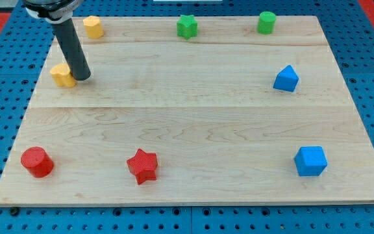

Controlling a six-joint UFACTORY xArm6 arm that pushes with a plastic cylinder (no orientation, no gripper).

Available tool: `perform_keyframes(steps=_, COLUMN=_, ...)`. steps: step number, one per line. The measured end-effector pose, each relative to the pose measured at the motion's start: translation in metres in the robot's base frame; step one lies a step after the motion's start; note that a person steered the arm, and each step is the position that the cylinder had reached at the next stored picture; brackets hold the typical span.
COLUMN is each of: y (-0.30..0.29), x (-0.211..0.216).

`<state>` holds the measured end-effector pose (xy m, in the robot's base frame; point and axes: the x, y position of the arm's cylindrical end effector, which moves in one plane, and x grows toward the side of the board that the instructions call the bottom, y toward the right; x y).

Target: Place the green blocks right to the yellow hexagon

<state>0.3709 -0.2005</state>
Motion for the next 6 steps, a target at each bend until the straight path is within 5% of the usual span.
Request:
perform_keyframes(steps=1, y=0.007, x=0.005)
perform_keyframes(steps=3, y=0.256, x=0.014)
perform_keyframes(steps=4, y=0.372, x=-0.042)
perform_keyframes(steps=5, y=0.402, x=-0.047)
perform_keyframes(steps=6, y=0.419, x=-0.111)
